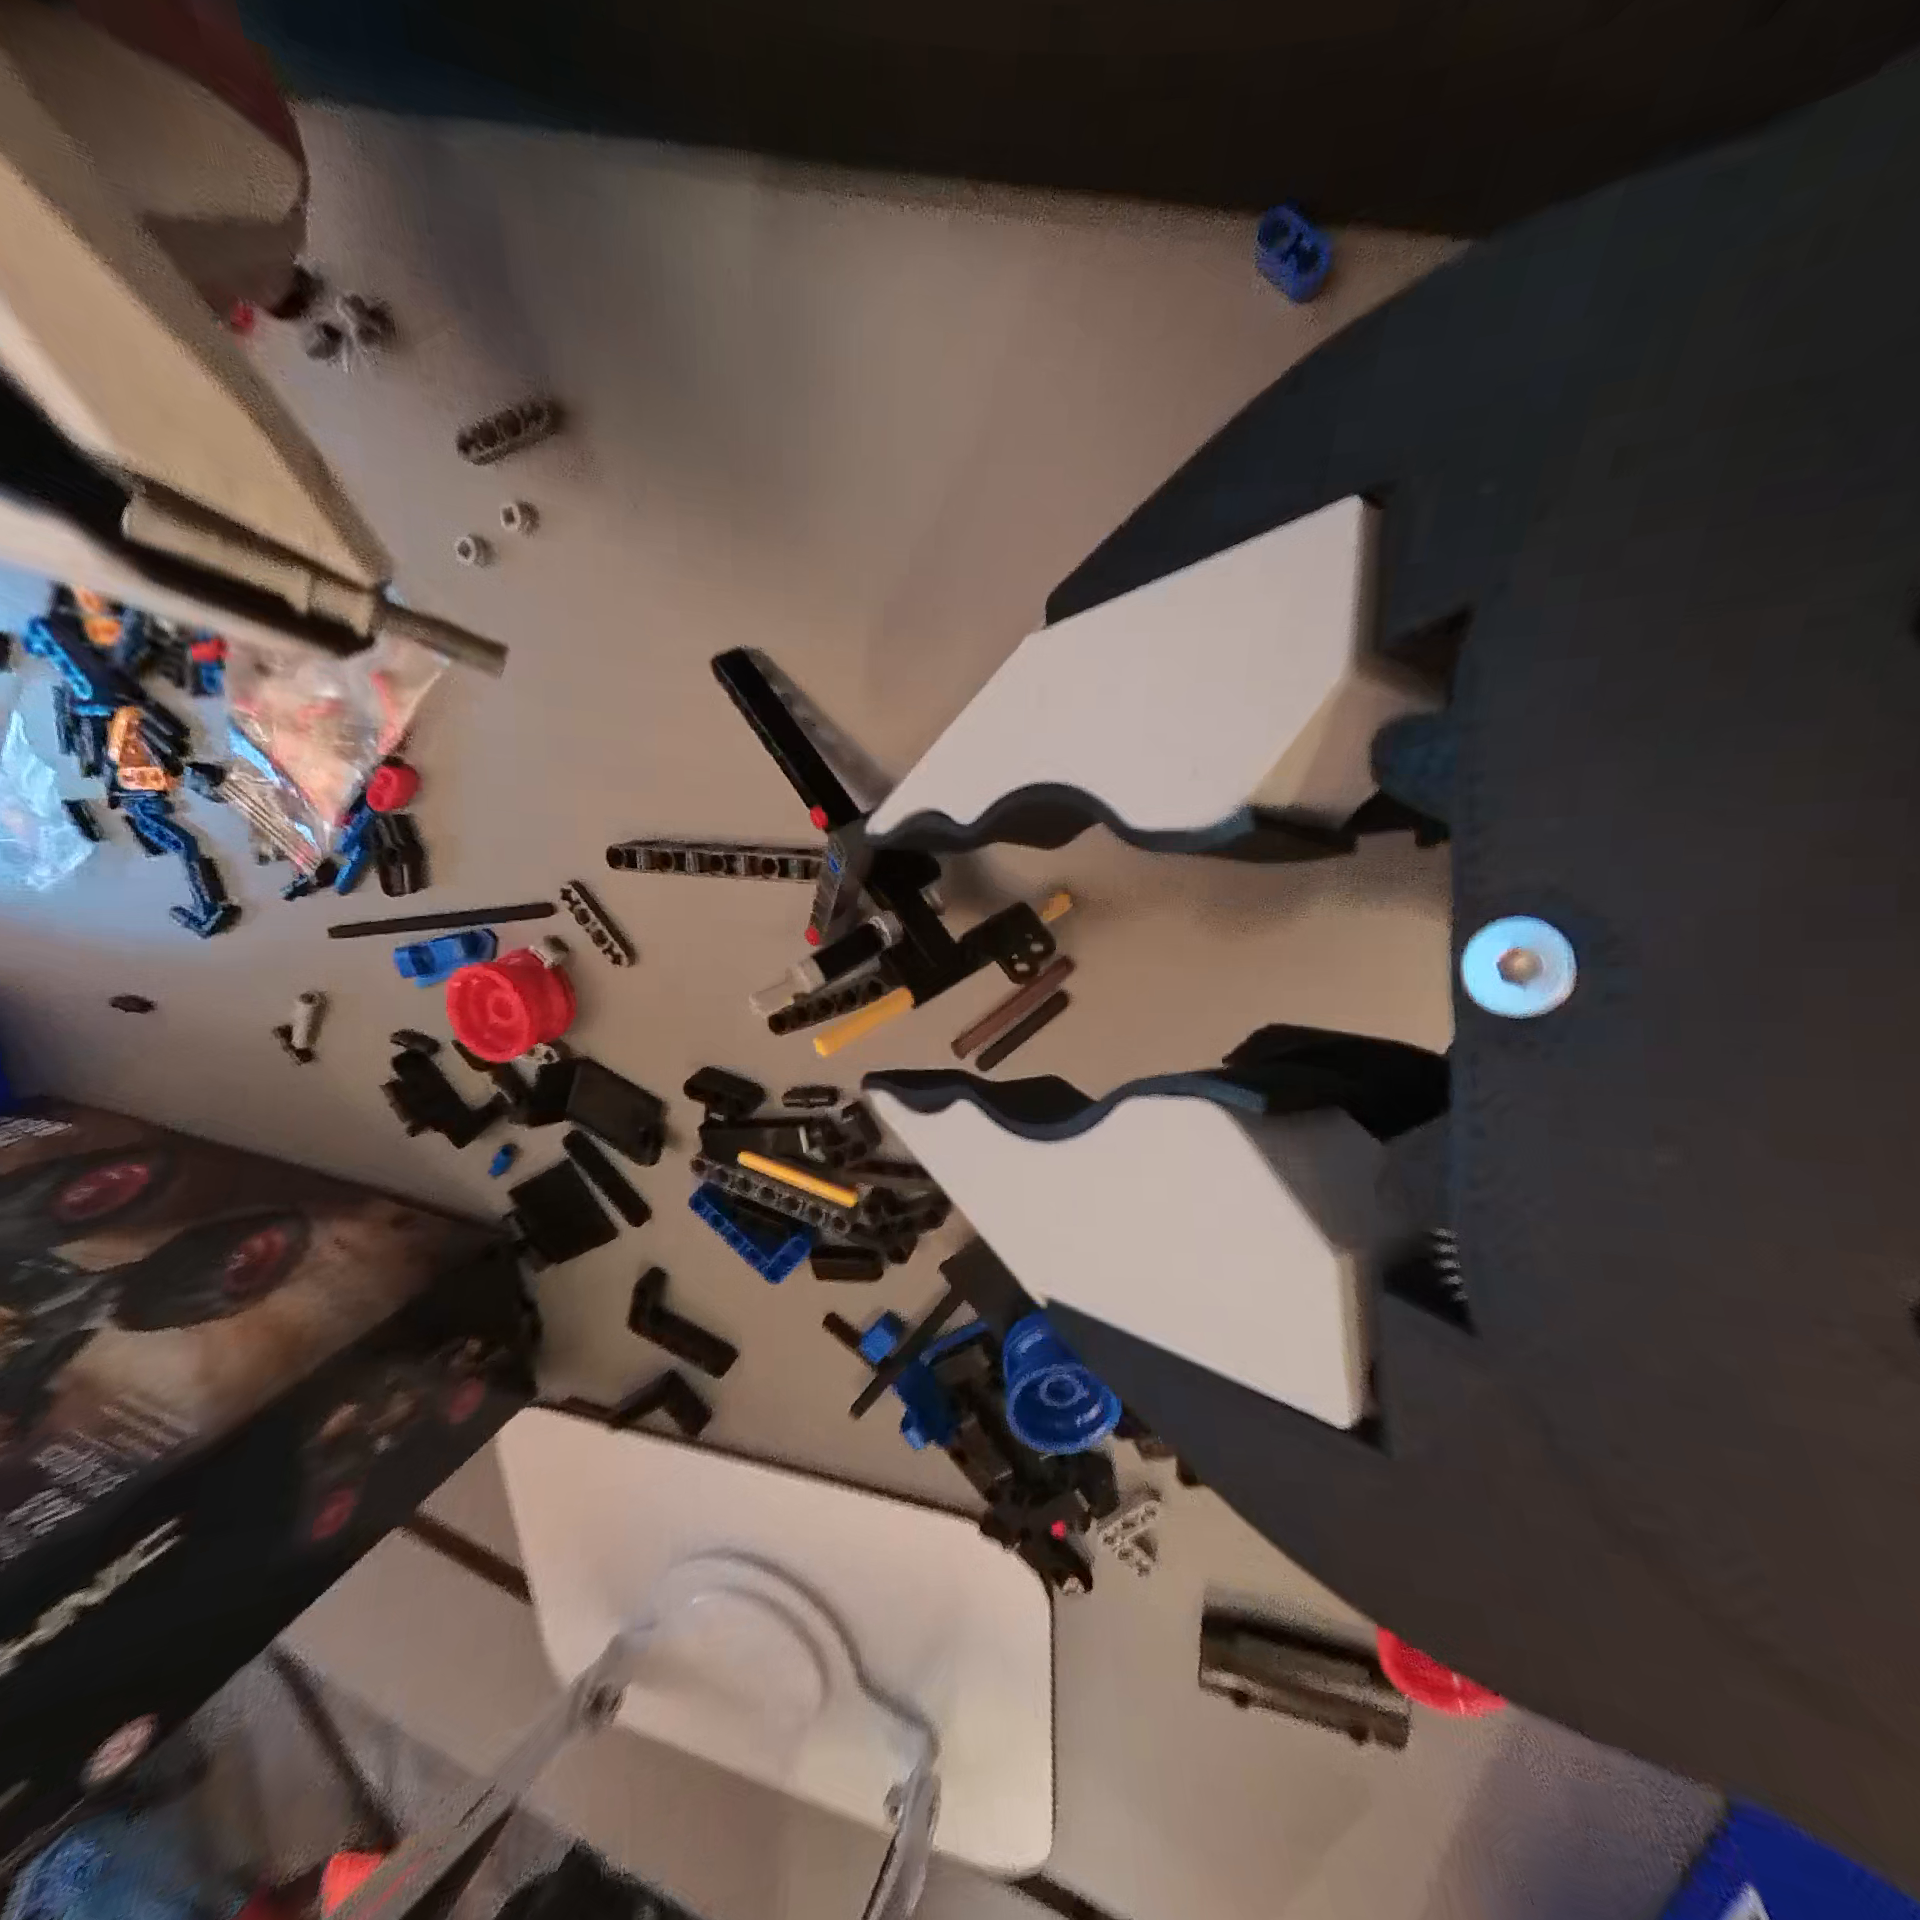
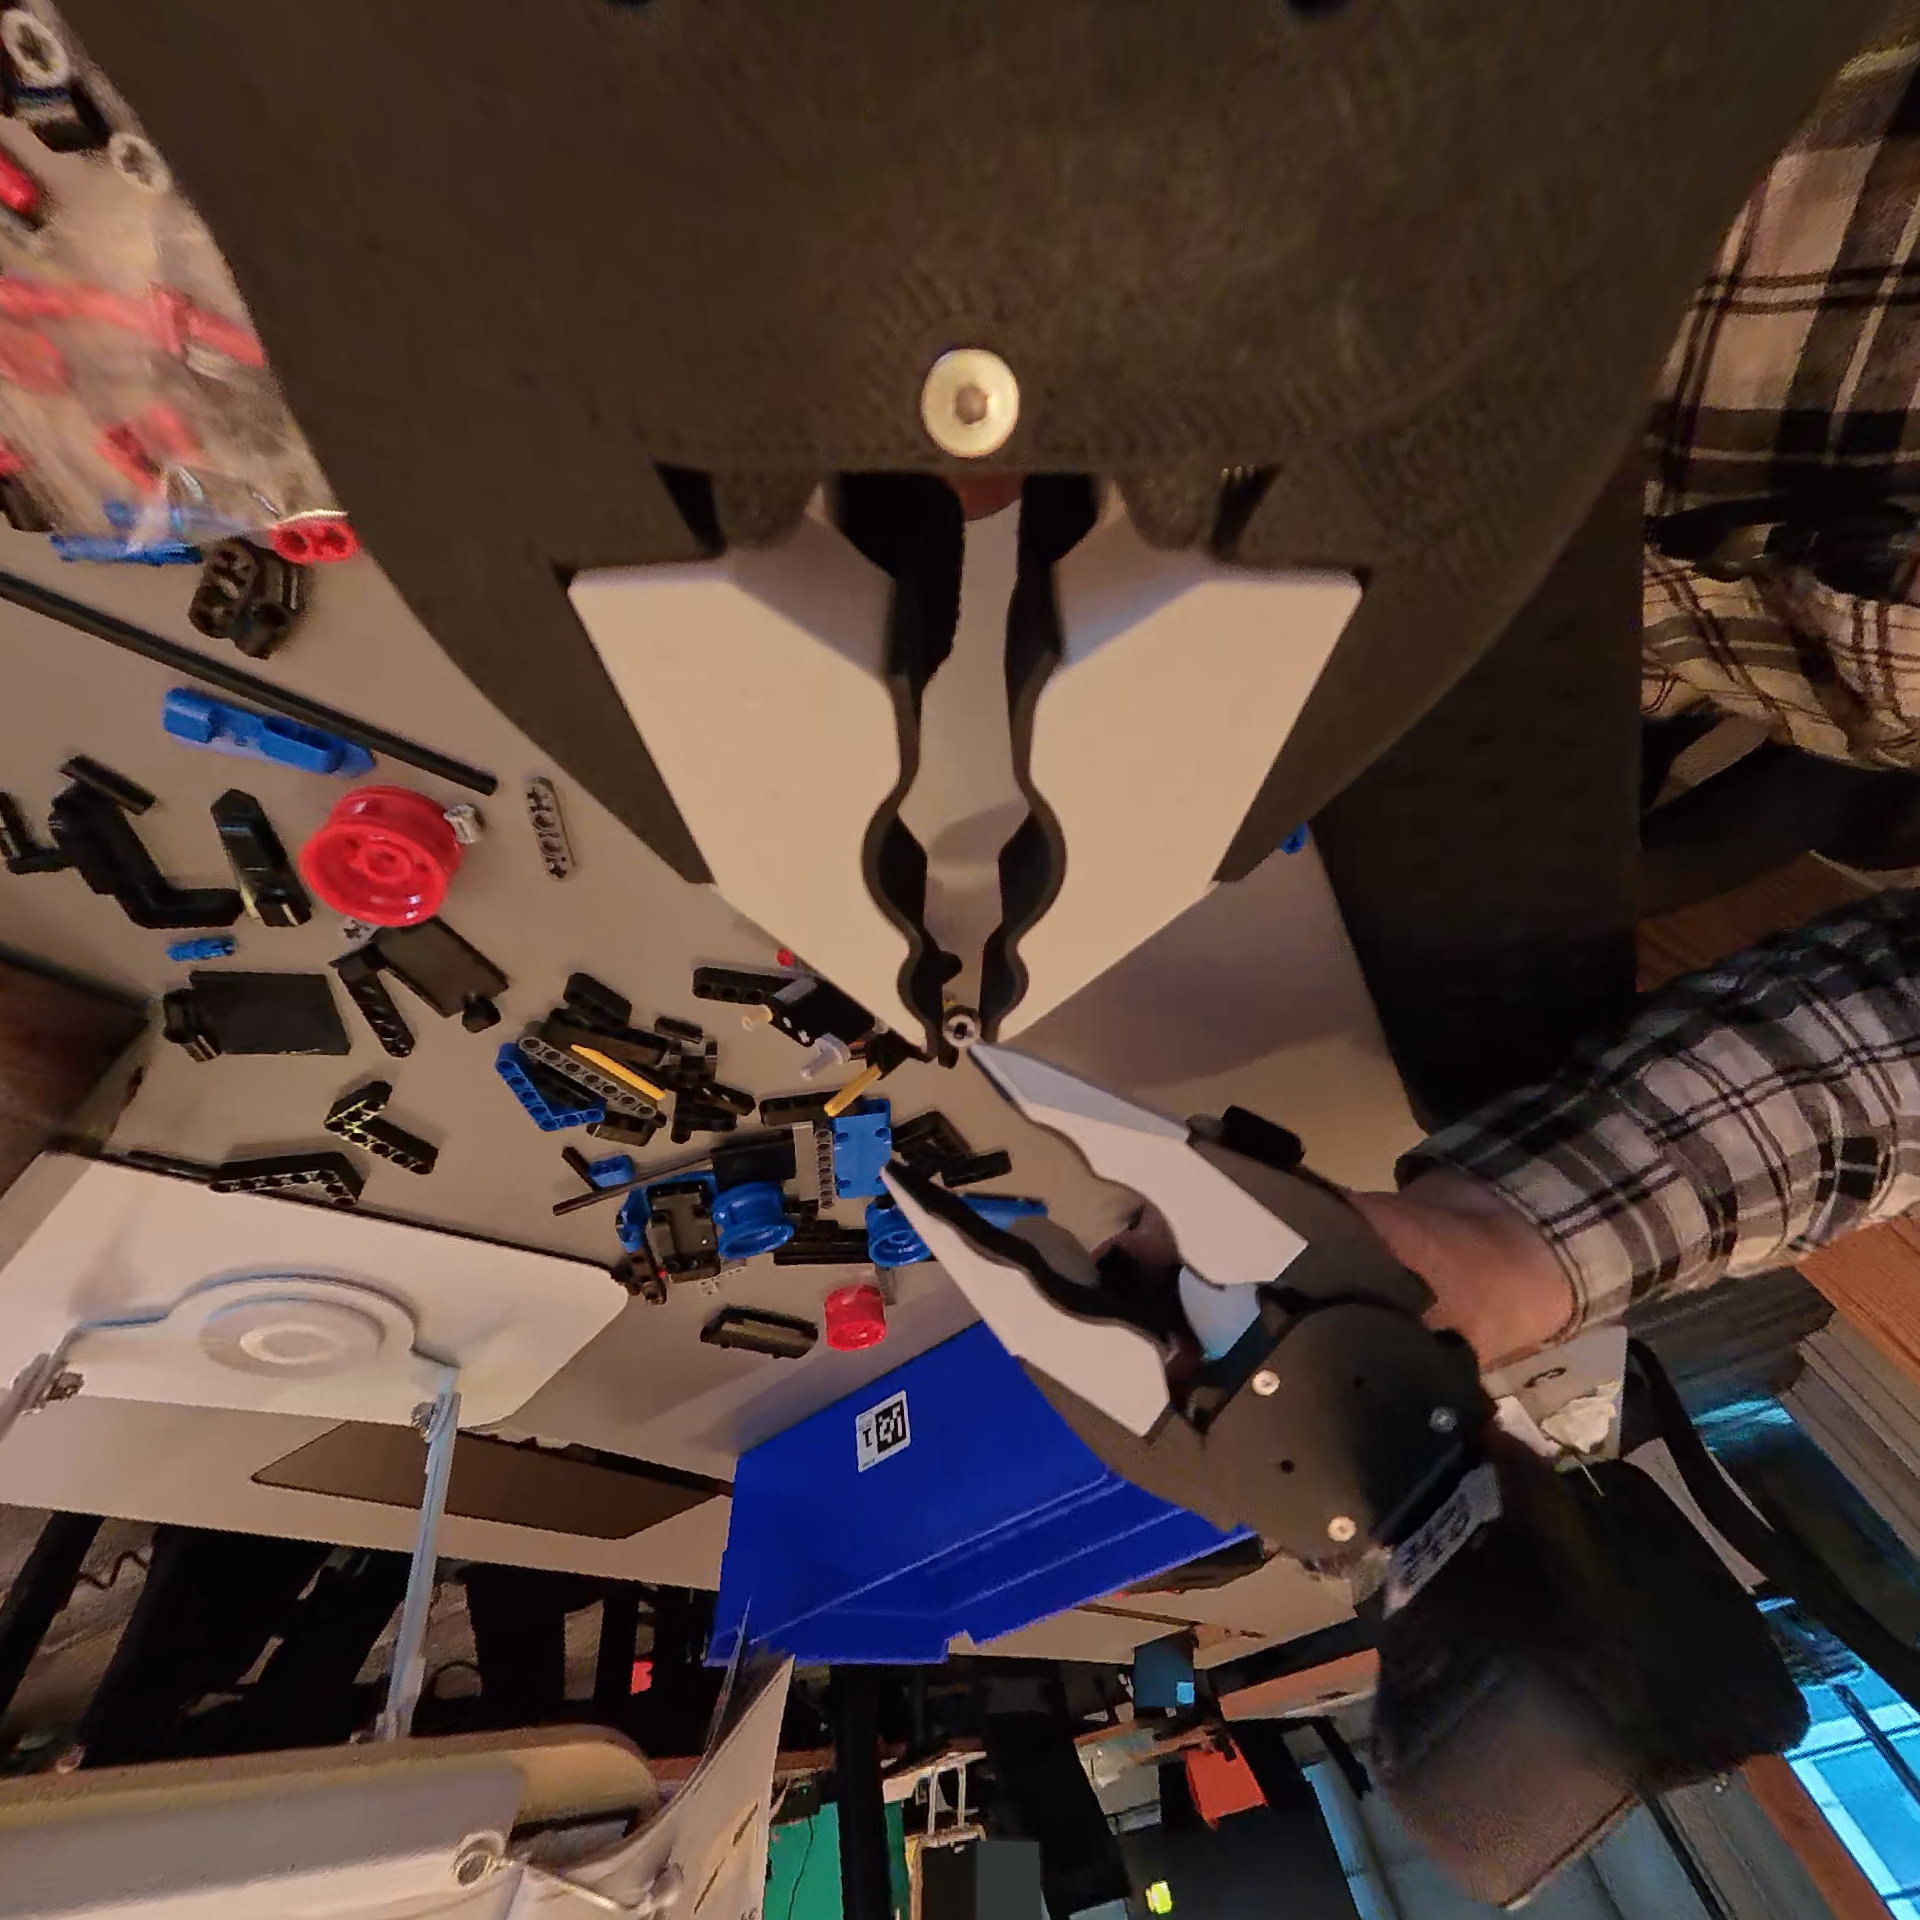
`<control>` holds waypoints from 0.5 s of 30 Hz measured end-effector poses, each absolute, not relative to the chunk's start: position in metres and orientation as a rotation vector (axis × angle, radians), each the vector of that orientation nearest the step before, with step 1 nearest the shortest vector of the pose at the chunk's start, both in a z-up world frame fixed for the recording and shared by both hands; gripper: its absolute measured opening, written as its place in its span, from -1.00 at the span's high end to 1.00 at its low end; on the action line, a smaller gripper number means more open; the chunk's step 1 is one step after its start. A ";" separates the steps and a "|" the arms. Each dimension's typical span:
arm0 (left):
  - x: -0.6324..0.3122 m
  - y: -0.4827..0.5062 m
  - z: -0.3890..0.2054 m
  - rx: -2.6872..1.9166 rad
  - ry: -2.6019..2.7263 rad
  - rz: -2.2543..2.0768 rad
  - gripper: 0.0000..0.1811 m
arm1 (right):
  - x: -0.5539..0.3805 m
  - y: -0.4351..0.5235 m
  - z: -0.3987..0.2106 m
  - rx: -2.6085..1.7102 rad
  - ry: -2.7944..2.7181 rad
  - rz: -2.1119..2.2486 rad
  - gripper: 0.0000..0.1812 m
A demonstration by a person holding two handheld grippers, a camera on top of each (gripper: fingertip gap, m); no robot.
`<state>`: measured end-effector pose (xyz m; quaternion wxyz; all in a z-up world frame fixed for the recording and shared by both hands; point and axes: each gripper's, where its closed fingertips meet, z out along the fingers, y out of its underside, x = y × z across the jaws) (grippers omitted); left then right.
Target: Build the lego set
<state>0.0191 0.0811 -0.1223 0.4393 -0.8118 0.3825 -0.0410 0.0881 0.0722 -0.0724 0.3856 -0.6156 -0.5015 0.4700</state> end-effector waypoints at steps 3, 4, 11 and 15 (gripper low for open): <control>0.014 0.083 -0.137 -2.092 0.980 -0.144 0.60 | 0.084 0.069 -0.080 -1.572 -1.296 1.211 0.94; 0.015 0.083 -0.140 -2.096 1.000 -0.151 0.61 | 0.083 0.068 -0.082 -1.574 -1.304 1.209 0.93; 0.025 0.083 -0.159 -2.110 1.076 -0.144 0.74 | 0.079 0.068 -0.094 -1.603 -1.331 1.216 0.93; 0.028 0.079 -0.156 -2.034 1.093 -0.061 0.79 | 0.078 0.069 -0.104 -1.627 -1.350 1.198 0.93</control>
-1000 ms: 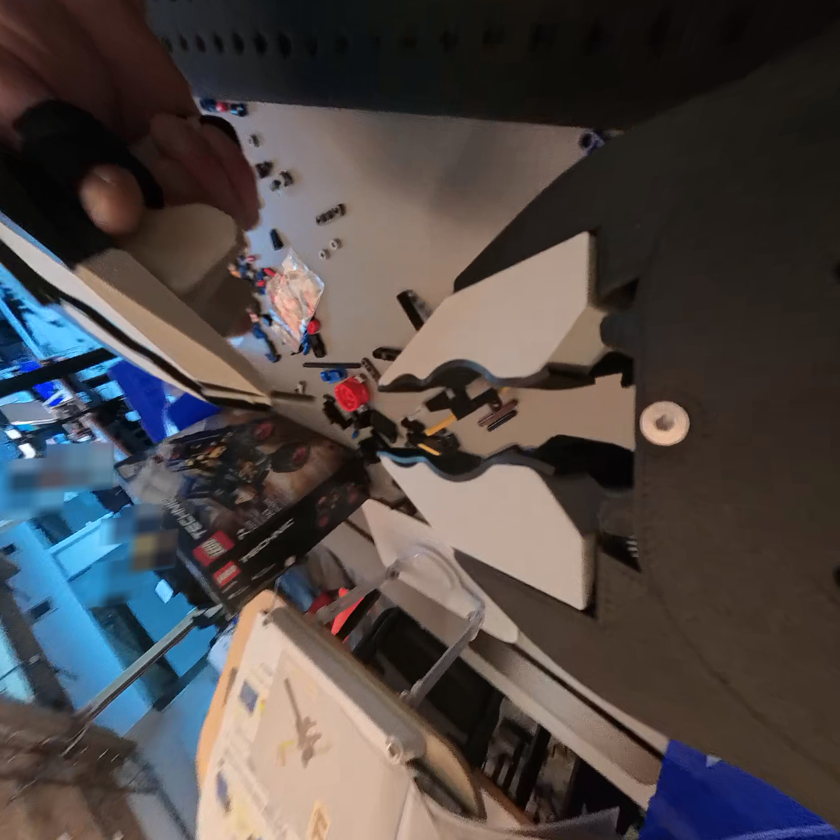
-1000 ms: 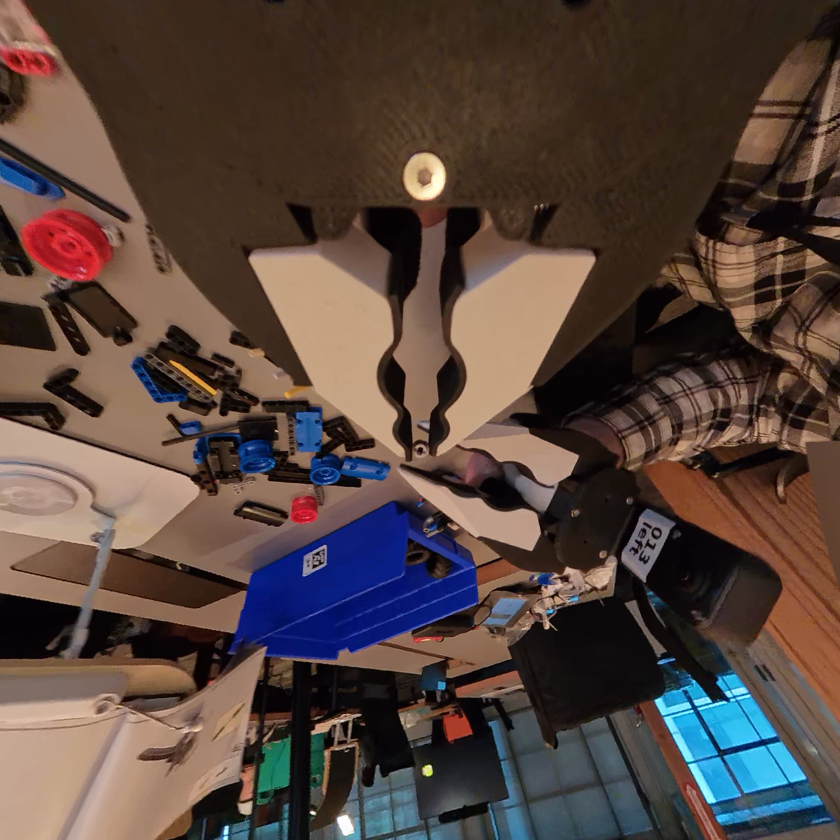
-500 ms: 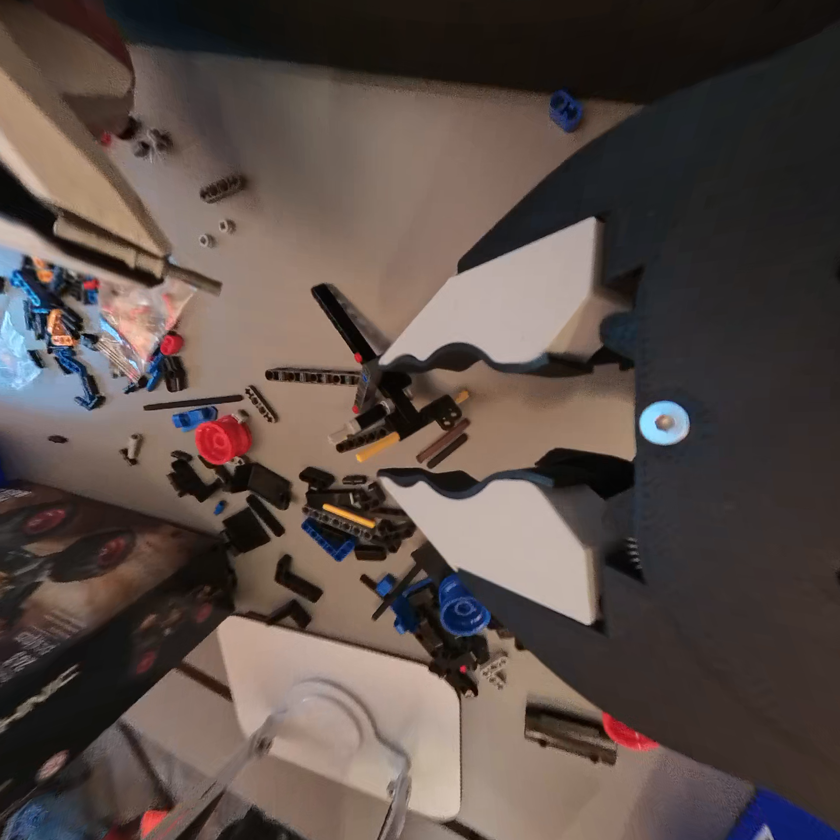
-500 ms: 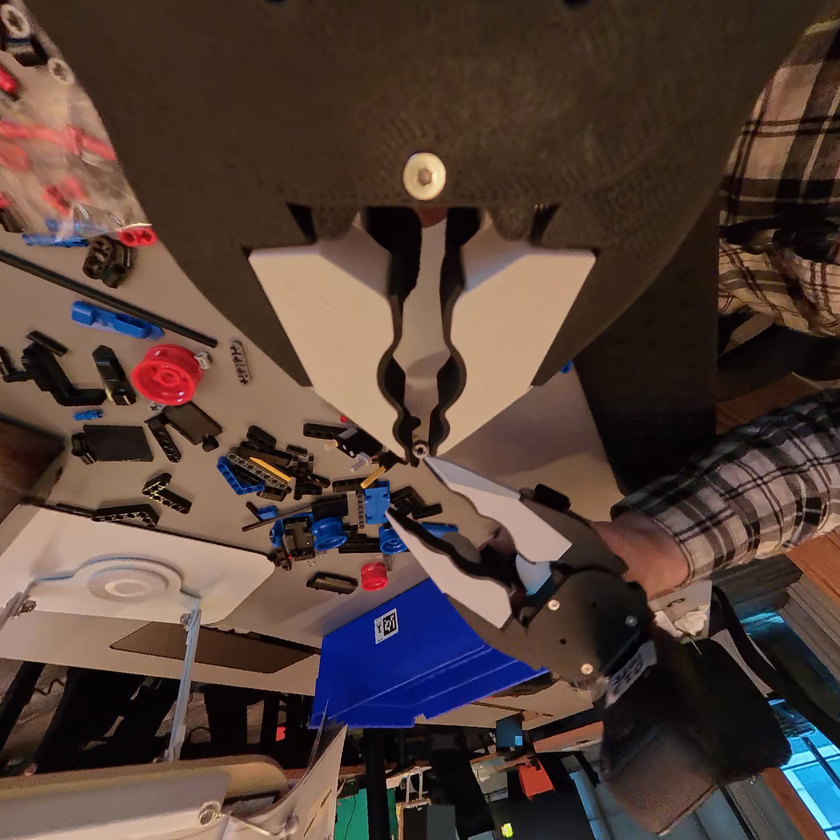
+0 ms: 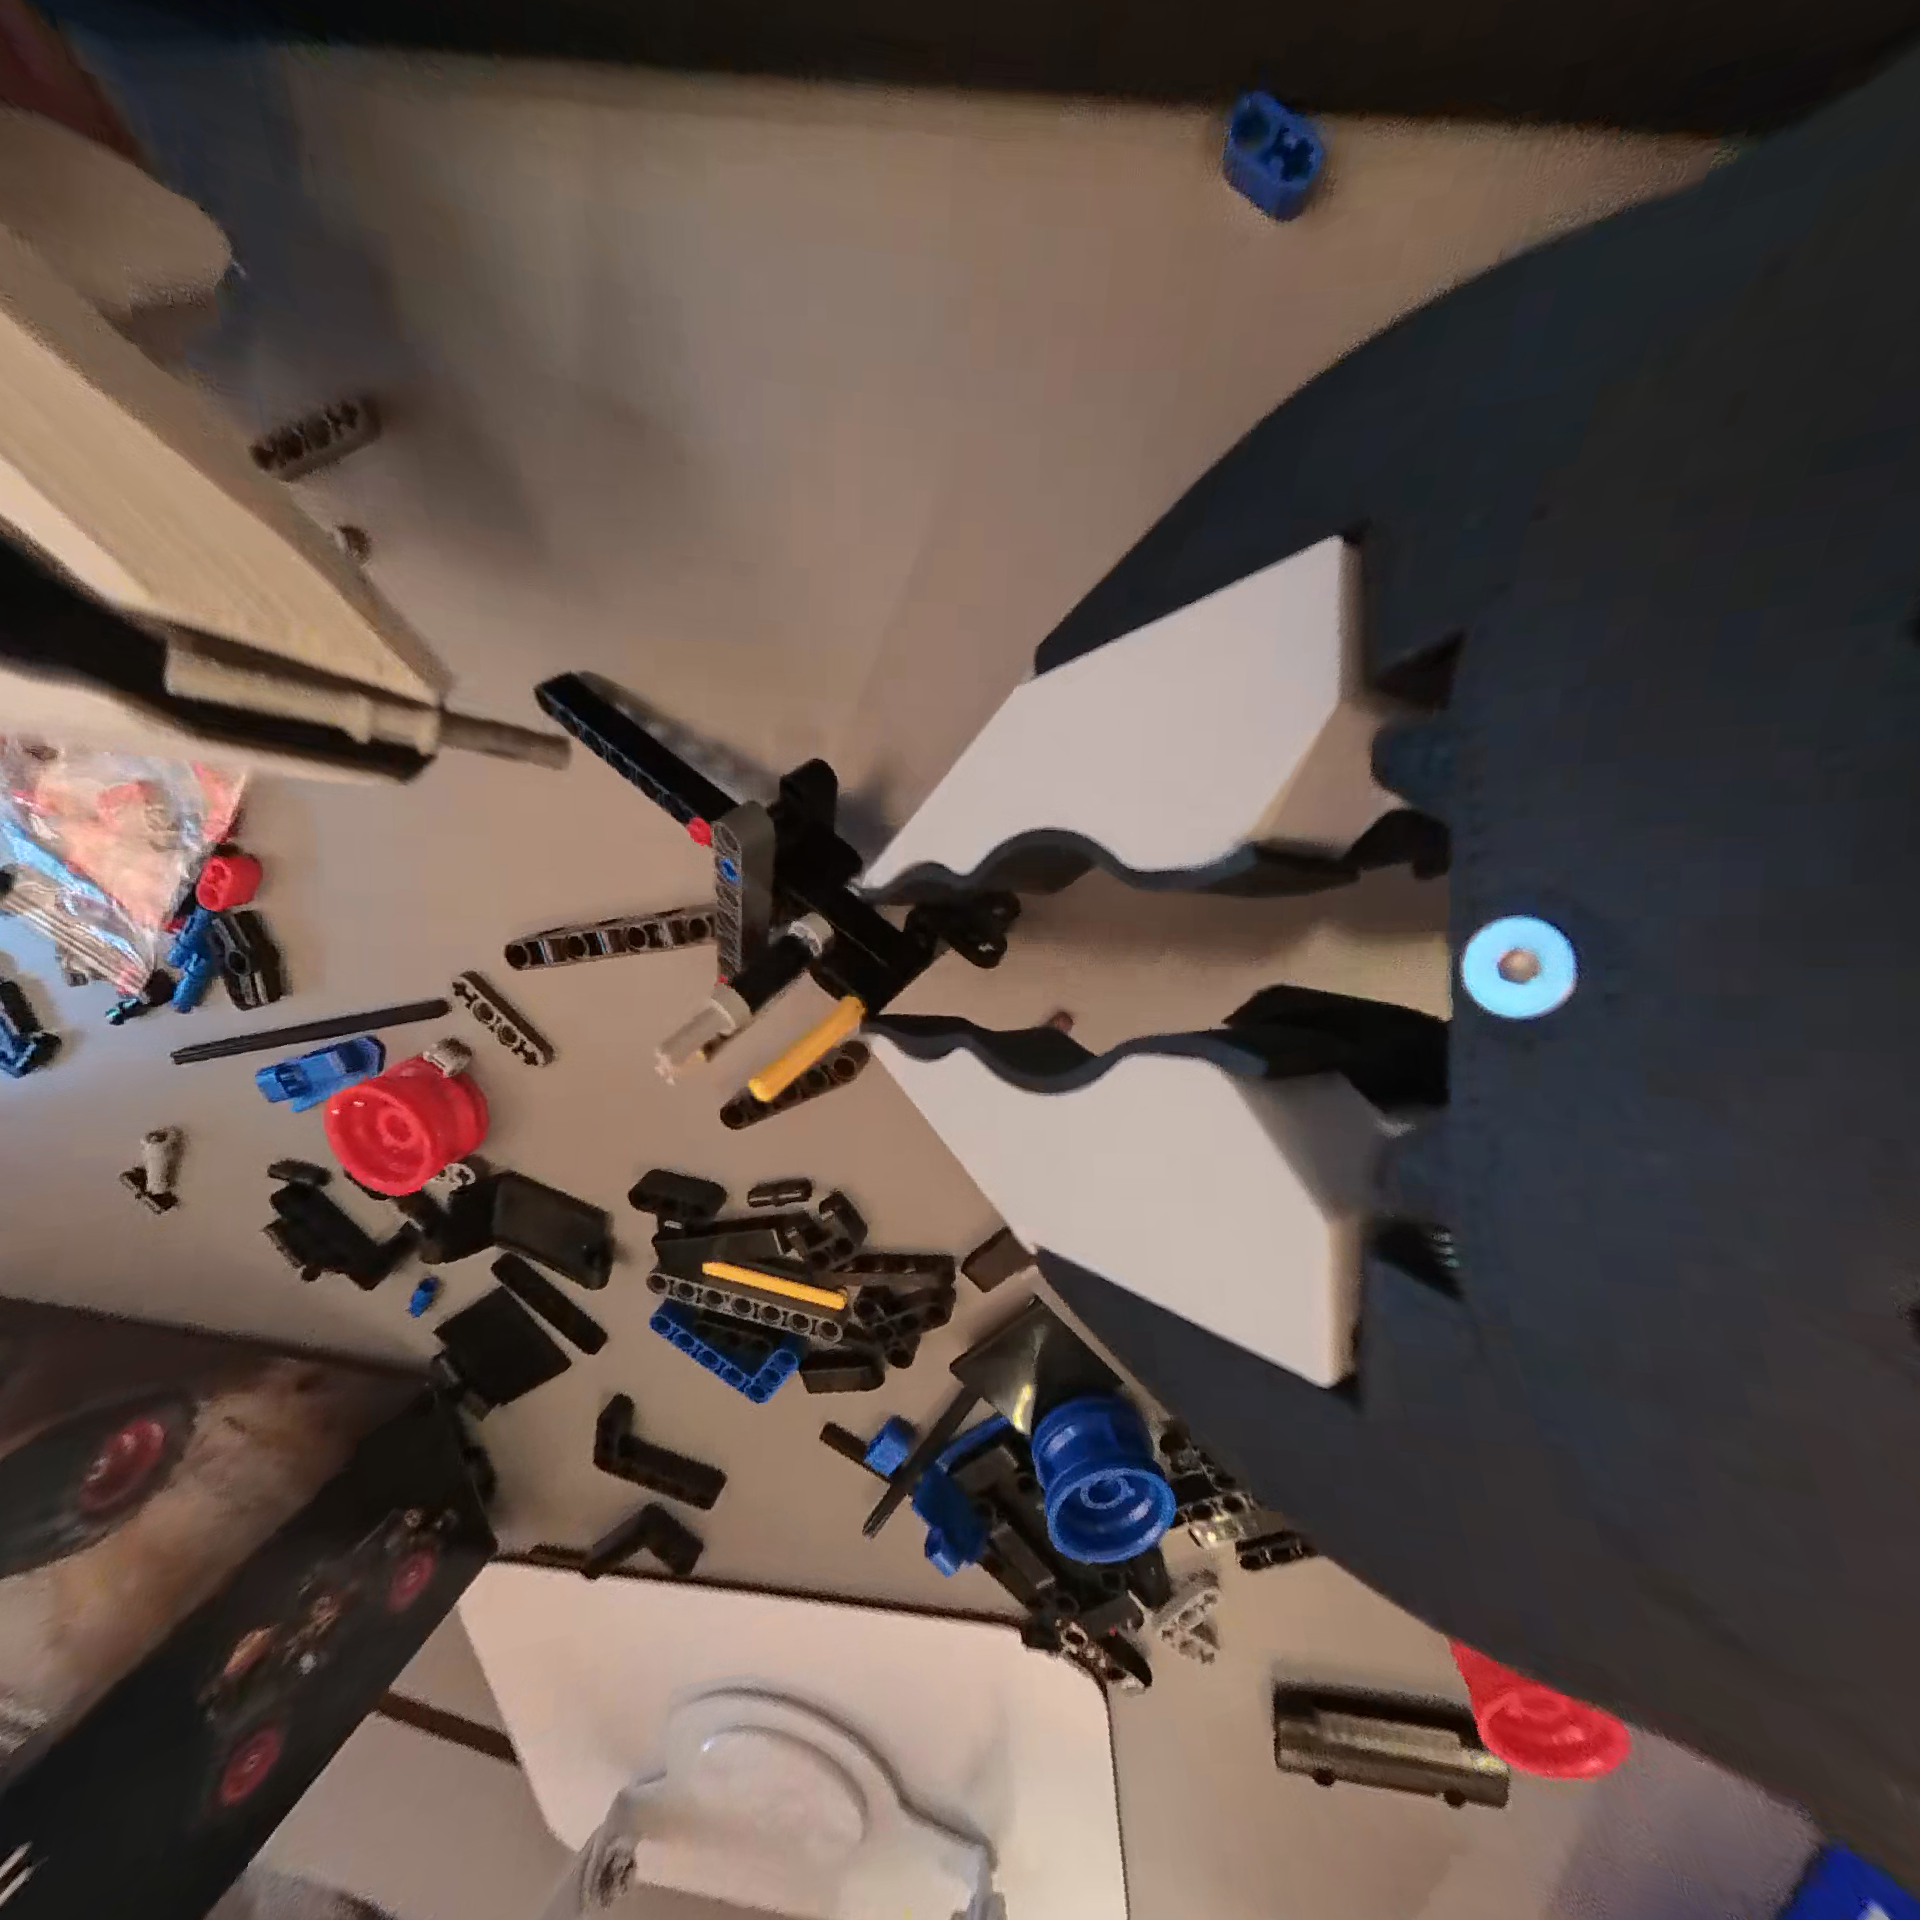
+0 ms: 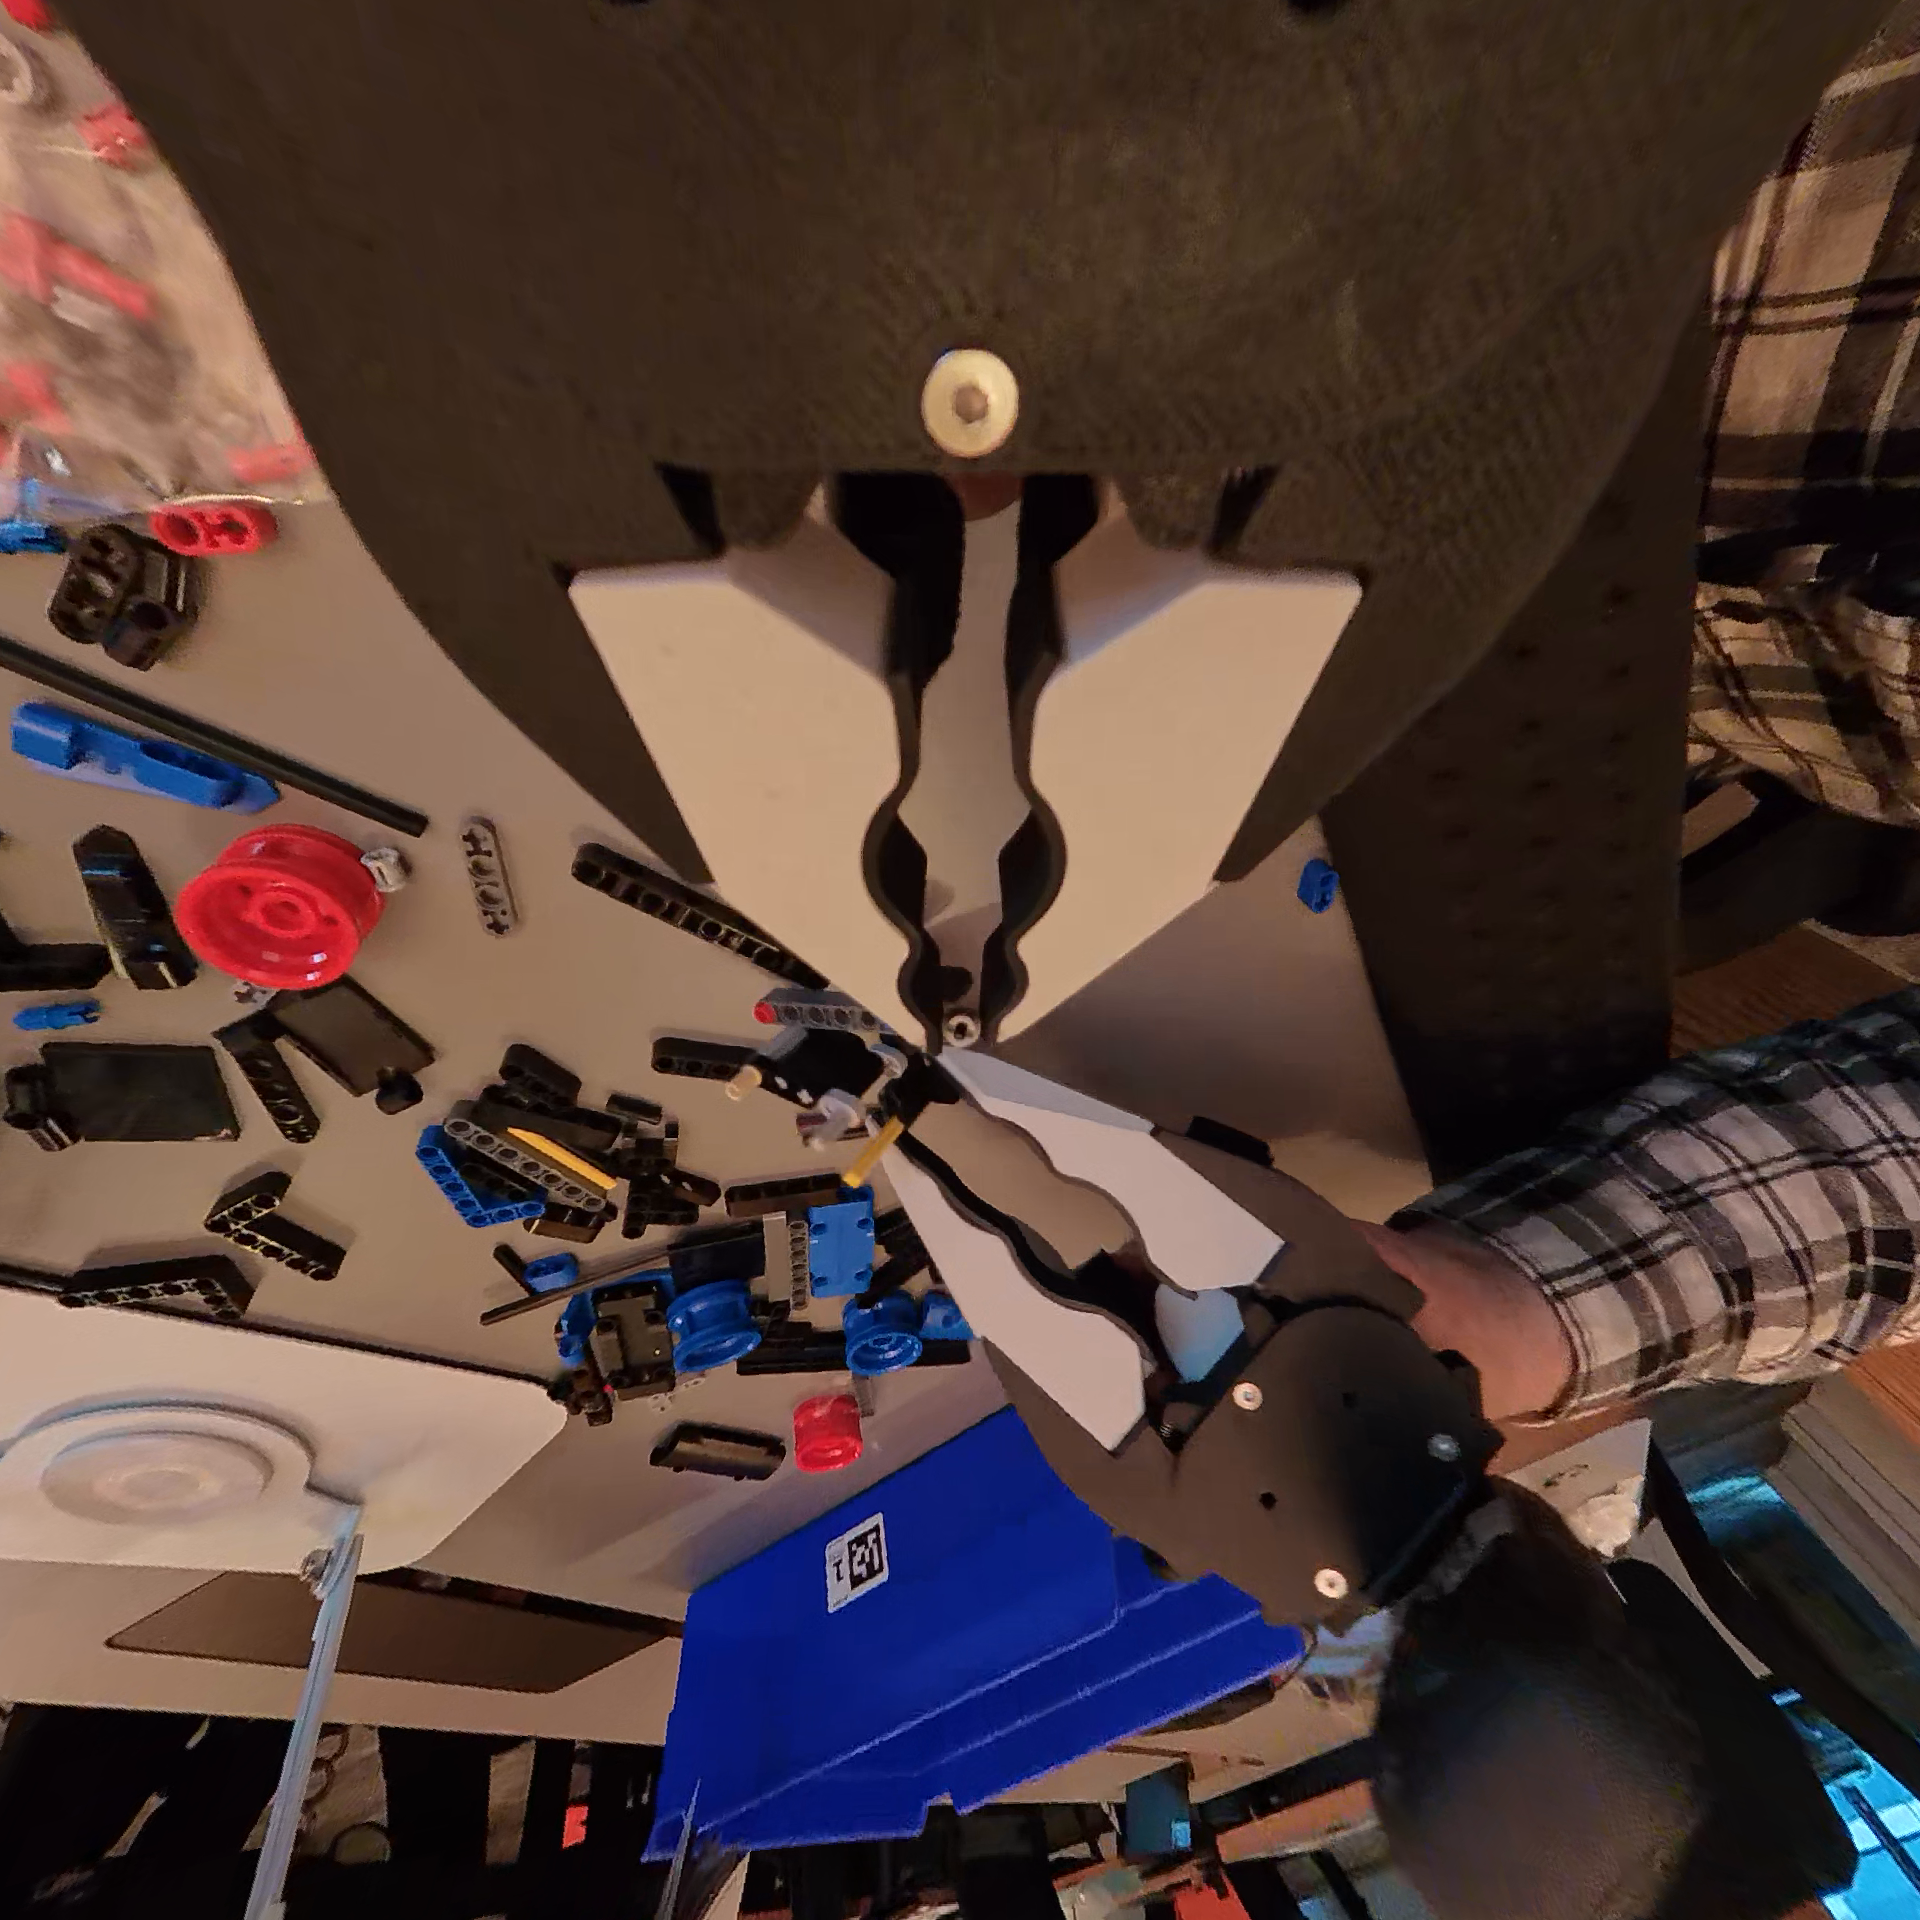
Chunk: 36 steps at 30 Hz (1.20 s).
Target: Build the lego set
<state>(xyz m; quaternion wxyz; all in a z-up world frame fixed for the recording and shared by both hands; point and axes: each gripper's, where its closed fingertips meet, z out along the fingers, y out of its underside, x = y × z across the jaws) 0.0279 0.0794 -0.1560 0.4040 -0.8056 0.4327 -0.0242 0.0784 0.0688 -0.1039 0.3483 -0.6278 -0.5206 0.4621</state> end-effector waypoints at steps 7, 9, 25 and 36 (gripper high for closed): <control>0.032 0.064 -0.153 -1.937 1.112 0.071 0.79 | 0.078 0.074 -0.112 -1.641 -1.368 1.144 0.94; 0.034 0.060 -0.154 -1.911 1.127 0.113 0.77 | 0.077 0.073 -0.114 -1.645 -1.377 1.137 0.94; 0.042 0.042 -0.152 -1.871 1.164 0.003 0.65 | 0.073 0.065 -0.136 -1.663 -1.472 1.047 0.94; 0.047 0.049 -0.157 -1.937 1.146 -0.189 0.72 | 0.075 0.073 -0.125 -1.650 -1.386 1.113 0.94</control>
